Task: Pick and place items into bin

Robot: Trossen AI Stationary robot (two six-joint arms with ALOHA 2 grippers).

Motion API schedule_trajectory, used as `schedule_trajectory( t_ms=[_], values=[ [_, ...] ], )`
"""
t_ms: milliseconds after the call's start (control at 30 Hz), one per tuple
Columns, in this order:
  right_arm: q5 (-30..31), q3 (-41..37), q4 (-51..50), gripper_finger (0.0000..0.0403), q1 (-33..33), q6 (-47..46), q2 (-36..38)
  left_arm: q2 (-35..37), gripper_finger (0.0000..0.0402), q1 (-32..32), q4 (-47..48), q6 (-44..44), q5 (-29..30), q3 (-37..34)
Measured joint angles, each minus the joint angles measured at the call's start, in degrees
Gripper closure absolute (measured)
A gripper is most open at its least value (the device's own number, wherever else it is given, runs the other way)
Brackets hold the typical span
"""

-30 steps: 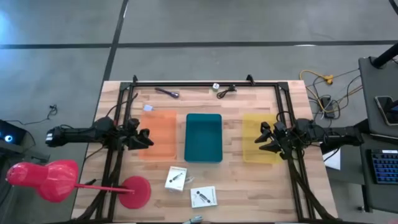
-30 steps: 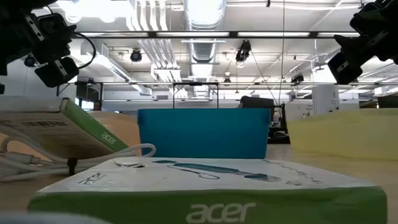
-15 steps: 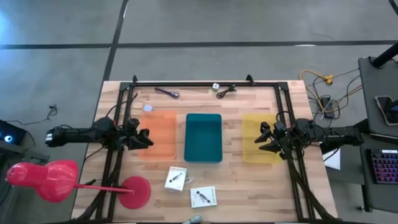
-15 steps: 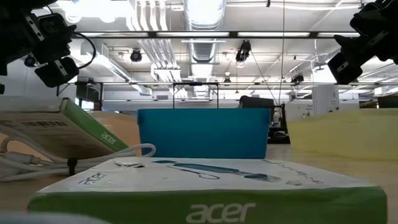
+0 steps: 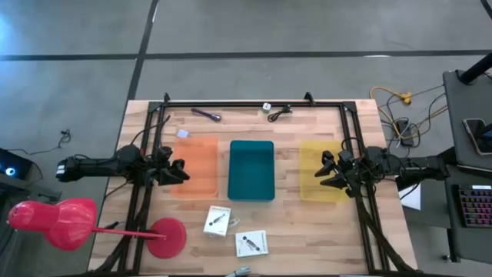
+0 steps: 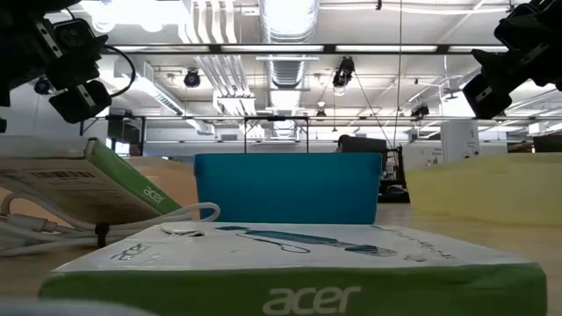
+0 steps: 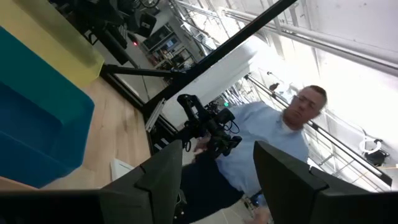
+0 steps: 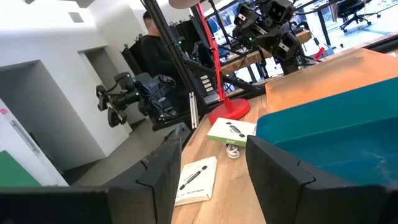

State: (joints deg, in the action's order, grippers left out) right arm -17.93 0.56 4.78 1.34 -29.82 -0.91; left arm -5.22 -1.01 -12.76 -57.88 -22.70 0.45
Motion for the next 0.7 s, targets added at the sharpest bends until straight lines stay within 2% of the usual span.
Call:
schedule_trajectory(
  t_ms=[67, 133, 233, 333, 367, 400, 467, 567, 633, 700],
  values=[
    [0.64, 0.0, 0.14, 0.0236, 0.02, -0.92, 0.0, 0.0, 0.0219, 0.01, 0.01, 0.01, 0.0, 0.02],
    [6.88, -0.02, 1.38, 0.0236, 0.02, -4.97, -0.09, -0.02, 0.0219, 0.02, -0.02, -0.01, 0.0, 0.02],
    [19.59, -0.02, 3.2, 0.0236, 0.04, -7.72, 0.05, 0.0, 0.0219, 0.01, 0.01, -0.01, -0.02, -0.01],
    [39.34, -0.02, 7.02, 0.0236, 0.0, -12.33, -1.26, 0.01, 0.0219, 0.02, 0.01, 0.0, -0.02, 0.02],
    [43.95, -0.02, 7.73, 0.0236, -0.04, -14.62, -2.75, 0.01, 0.0219, 0.02, -0.01, -0.32, -0.24, 0.02],
    [46.11, -0.02, 8.63, 0.0236, -0.04, -16.62, -4.64, 0.01, 0.0219, -0.02, -0.01, -1.13, -1.71, 0.02],
    [44.87, -0.04, 11.09, 0.0236, 0.0, -20.14, -9.78, 0.01, 0.0219, -0.2, -0.36, -1.75, -9.14, 0.02],
    [38.61, -0.04, 19.68, 0.0236, 0.03, -27.43, -19.19, -0.1, 0.0219, -0.12, -0.72, -1.73, -19.54, 0.02],
    [37.16, 0.29, 29.35, 0.0236, 0.04, -29.92, -25.94, -0.26, 0.0219, -0.14, -0.68, -1.8, -21.85, 0.02],
    [37.36, 2.48, 34.88, 0.0236, 0.02, -29.41, -32.68, -0.28, 0.0219, -0.13, -0.87, -0.71, -21.92, 0.02]
  ],
)
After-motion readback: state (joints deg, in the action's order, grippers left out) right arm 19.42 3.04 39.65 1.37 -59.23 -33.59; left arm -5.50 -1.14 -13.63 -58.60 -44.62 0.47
